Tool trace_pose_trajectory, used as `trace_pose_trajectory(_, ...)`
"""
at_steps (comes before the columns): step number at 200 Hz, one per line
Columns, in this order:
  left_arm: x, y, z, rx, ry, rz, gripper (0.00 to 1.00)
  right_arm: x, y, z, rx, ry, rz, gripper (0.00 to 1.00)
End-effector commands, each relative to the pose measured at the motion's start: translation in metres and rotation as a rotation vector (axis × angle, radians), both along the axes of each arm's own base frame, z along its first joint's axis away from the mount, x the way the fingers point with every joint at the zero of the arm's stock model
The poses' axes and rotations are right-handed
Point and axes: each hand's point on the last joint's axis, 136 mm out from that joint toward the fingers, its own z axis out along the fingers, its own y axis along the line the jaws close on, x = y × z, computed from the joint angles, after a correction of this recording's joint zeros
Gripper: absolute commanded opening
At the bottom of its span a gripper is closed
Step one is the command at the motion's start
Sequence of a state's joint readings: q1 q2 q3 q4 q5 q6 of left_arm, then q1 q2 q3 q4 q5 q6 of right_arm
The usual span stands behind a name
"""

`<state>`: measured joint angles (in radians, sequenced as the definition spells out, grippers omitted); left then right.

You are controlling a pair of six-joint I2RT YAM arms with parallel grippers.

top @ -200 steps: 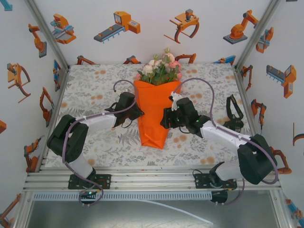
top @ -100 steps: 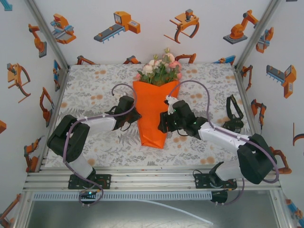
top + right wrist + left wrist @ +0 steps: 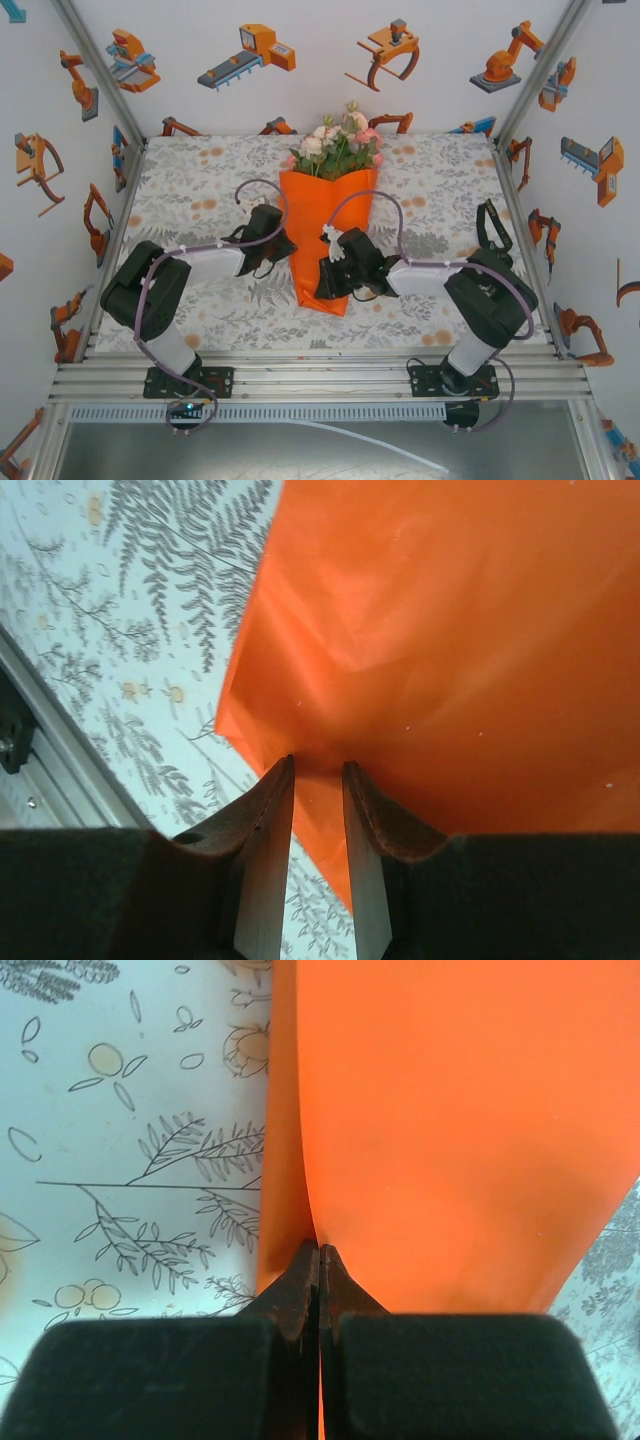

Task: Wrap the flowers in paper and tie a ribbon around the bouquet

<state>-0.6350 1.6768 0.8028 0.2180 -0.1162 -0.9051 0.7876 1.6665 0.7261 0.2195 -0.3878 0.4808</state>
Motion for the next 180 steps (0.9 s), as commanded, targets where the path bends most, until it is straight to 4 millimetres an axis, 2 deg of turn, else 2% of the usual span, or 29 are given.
trace_pose_trajectory(1,-0.005,0.005,0.002,0.014,-0.006,-0.004,0.06,-0.006,0.003,-0.009,0.023,0.035,0.015,0.29)
trace_pose_trajectory(23,-0.008,0.006,0.010,-0.002,-0.012,-0.017,0.17,-0.007,0.004,-0.008,0.034,0.032,0.018,0.29)
trace_pose_trajectory(41,-0.012,0.007,0.030,-0.008,-0.038,-0.034,0.24,-0.008,0.004,-0.009,0.032,0.036,0.025,0.29)
trace_pose_trajectory(68,-0.022,0.012,0.058,-0.016,-0.060,-0.043,0.27,-0.012,0.003,-0.011,0.031,0.047,0.032,0.29)
trace_pose_trajectory(83,-0.033,0.001,0.061,-0.052,-0.033,-0.075,0.27,-0.012,0.002,-0.012,0.026,0.044,0.031,0.29)
trace_pose_trajectory(144,-0.075,-0.031,0.007,-0.126,0.159,-0.160,0.16,-0.007,0.002,-0.007,0.036,0.026,0.015,0.30)
trace_pose_trajectory(180,-0.096,-0.022,-0.024,-0.104,0.231,-0.168,0.13,-0.003,-0.004,0.001,0.038,-0.009,-0.017,0.30)
